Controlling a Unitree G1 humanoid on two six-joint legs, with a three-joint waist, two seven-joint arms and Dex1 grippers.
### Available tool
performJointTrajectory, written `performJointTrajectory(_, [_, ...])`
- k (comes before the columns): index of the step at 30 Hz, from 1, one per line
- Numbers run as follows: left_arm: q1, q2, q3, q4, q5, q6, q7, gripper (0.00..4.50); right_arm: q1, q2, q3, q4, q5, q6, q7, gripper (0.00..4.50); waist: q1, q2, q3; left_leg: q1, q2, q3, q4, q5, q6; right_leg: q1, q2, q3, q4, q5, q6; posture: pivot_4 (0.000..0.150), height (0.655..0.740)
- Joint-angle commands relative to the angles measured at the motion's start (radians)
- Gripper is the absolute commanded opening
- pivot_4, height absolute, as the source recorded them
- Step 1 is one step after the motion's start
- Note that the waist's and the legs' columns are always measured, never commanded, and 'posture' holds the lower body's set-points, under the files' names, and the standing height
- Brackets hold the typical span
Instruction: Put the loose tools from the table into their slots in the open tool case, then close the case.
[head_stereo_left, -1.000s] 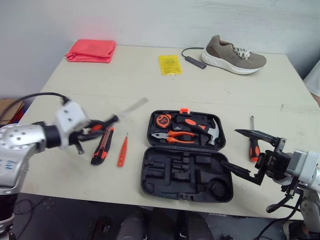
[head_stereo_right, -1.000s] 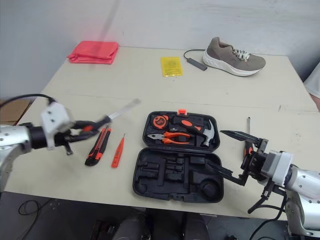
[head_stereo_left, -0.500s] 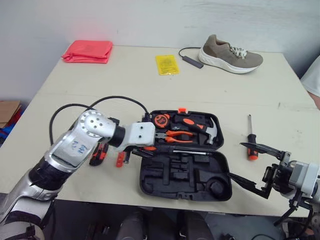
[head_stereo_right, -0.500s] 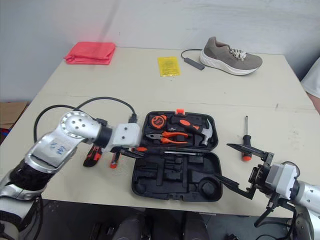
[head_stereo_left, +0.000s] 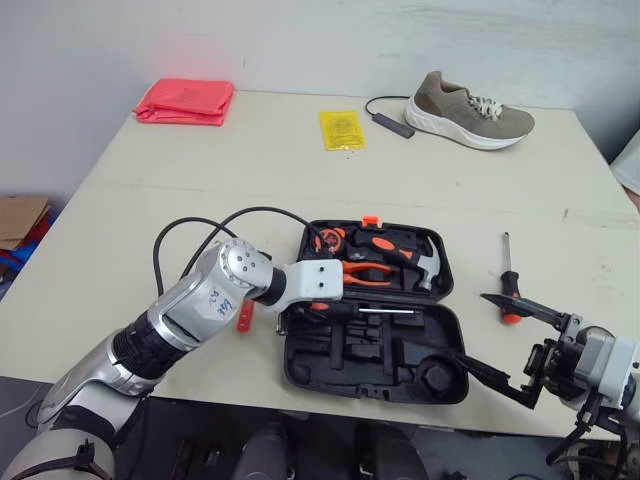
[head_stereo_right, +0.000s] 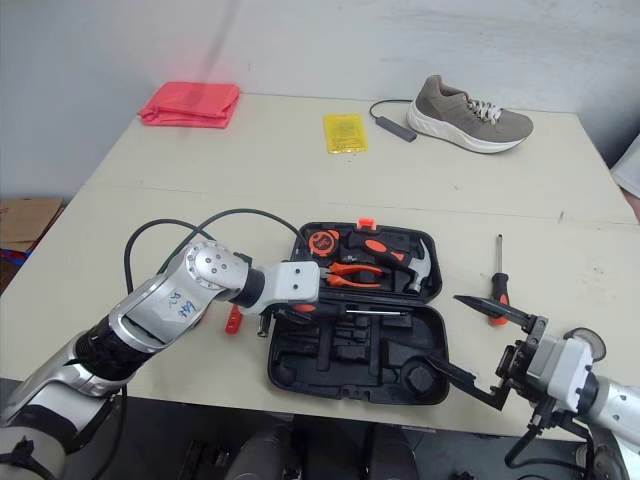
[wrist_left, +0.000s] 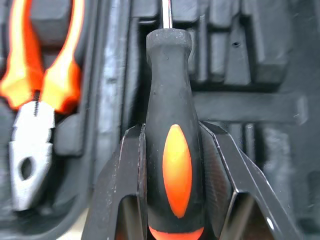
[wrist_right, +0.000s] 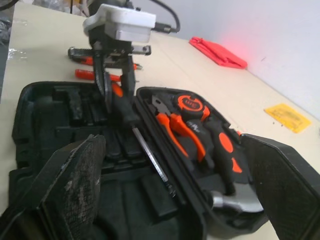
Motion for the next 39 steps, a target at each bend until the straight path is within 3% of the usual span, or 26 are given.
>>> performJointTrajectory(1, [-0.027,-0.029,-0.014,0.007,0.045,-0.007,0.027,0.78,0.013,0.016,-0.028,0.019,0.009,-0.058,0.017,4.5,0.0,0.0,0.0,0.0,0.0,0.0,0.0,0.0,0.0,0.0,0.0,0.0,0.0,0.0,0.0,0.15,0.74])
performJointTrajectory(14, [-0.017,-0.038,-0.029,0.005,0.092,-0.053,0.029,0.78,0.075,0.037,-0.026,0.039,0.017,-0.133,0.035,4.5,0.0,0.0,0.0,0.0,0.0,-0.001,0.001,0.0,0.0,0.0,-0.001,0.0,0.001,0.0,0.0,0.15,0.74])
performJointTrajectory(20, [0.005,-0.046,0.016,-0.025,0.074,-0.116,0.024,3.51,0.089,0.023,-0.029,0.008,0.028,-0.118,0.023,4.5,0.0,0.0,0.0,0.0,0.0,-0.001,0.001,0.0,0.0,0.0,-0.001,0.0,0.001,0.0,0.0,0.15,0.74])
performJointTrajectory(27, [0.011,-0.013,0.106,-0.075,-0.006,-0.116,-0.045,3.51,0.096,0.004,-0.032,-0.038,0.037,-0.071,-0.004,4.5,-0.002,0.0,0.0,0.0,0.001,-0.002,0.001,0.0,0.0,0.0,-0.001,0.0,0.001,0.0,0.0,0.15,0.74])
performJointTrajectory(30, [0.041,-0.059,0.202,-0.039,-0.085,-0.159,-0.03,3.51,0.096,0.004,-0.028,-0.068,0.033,-0.044,-0.028,4.5,-0.001,0.0,0.0,0.0,0.0,-0.002,0.001,0.0,0.0,0.0,-0.001,0.0,0.001,0.0,0.0,0.15,0.74])
performJointTrajectory(33, [0.115,-0.178,0.345,0.056,-0.204,-0.243,0.024,2.68,0.101,0.009,-0.023,-0.095,0.025,-0.02,-0.052,4.5,0.0,0.001,-0.001,0.0,0.0,-0.002,0.002,0.0,0.0,0.001,-0.002,0.0,0.001,0.0,0.0,0.15,0.74])
performJointTrajectory(34, [0.141,-0.216,0.379,0.096,-0.227,-0.278,0.041,2.22,0.1,0.01,-0.02,-0.102,0.022,-0.012,-0.06,4.5,0.0,0.001,0.0,0.0,0.0,-0.002,0.002,0.0,0.0,0.001,-0.002,-0.001,0.001,0.0,0.0,0.15,0.74])
performJointTrajectory(38, [0.2,-0.247,0.366,0.171,-0.215,-0.381,0.035,0.33,0.092,0.01,-0.015,-0.118,0.013,0.013,-0.086,4.5,-0.001,0.001,0.0,0.0,0.0,-0.003,0.003,0.0,0.0,0.002,-0.002,-0.002,0.002,0.0,0.0,0.15,0.74])
performJointTrajectory(39, [0.211,-0.259,0.357,0.189,-0.211,-0.401,0.04,0.04,0.09,0.008,-0.016,-0.121,0.01,0.02,-0.091,4.5,-0.001,0.001,0.0,0.0,0.0,-0.003,0.002,0.0,0.0,0.002,-0.001,-0.002,0.002,0.0,0.0,0.15,0.74])
